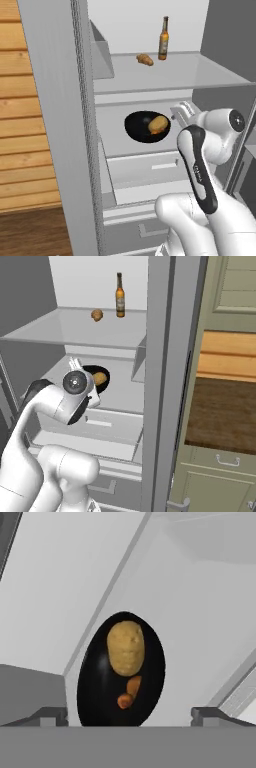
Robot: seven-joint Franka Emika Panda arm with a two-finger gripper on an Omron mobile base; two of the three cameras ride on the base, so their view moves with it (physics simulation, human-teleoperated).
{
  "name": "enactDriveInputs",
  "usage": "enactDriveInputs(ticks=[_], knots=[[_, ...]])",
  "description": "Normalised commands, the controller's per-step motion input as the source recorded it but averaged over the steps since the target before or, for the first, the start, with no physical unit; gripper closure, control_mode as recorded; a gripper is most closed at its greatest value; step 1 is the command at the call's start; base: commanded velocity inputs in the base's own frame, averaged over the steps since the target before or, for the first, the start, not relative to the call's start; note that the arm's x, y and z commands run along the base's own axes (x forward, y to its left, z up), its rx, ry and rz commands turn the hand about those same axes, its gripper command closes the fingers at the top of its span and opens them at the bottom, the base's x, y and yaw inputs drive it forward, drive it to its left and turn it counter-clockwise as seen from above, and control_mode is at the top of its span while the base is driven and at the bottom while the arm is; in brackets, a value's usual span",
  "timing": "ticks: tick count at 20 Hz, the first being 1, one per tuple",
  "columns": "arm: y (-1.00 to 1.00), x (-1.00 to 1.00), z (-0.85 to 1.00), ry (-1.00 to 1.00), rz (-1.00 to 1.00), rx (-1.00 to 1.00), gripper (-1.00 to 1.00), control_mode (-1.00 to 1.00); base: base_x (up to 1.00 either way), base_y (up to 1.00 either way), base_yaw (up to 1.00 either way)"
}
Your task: Pick the chicken drumstick and potato from their plates and place them in the bowl. Then put the bowl in the fridge.
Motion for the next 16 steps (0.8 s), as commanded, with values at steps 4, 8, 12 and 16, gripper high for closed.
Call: enactDriveInputs(ticks=[4,8,12,16], knots=[[-0.01,-1.00,0.99,0.16,0.00,-0.04,-1.00,-1.00,0.00,0.00,0.00],[0.00,-0.89,0.88,0.10,0.00,-0.04,-1.00,-1.00,0.00,0.00,0.00],[0.00,-0.49,0.48,0.05,0.00,-0.02,-1.00,-1.00,0.00,0.00,0.00],[0.18,-0.09,0.04,0.03,0.12,-0.32,-1.00,-1.00,0.00,0.00,0.00]])
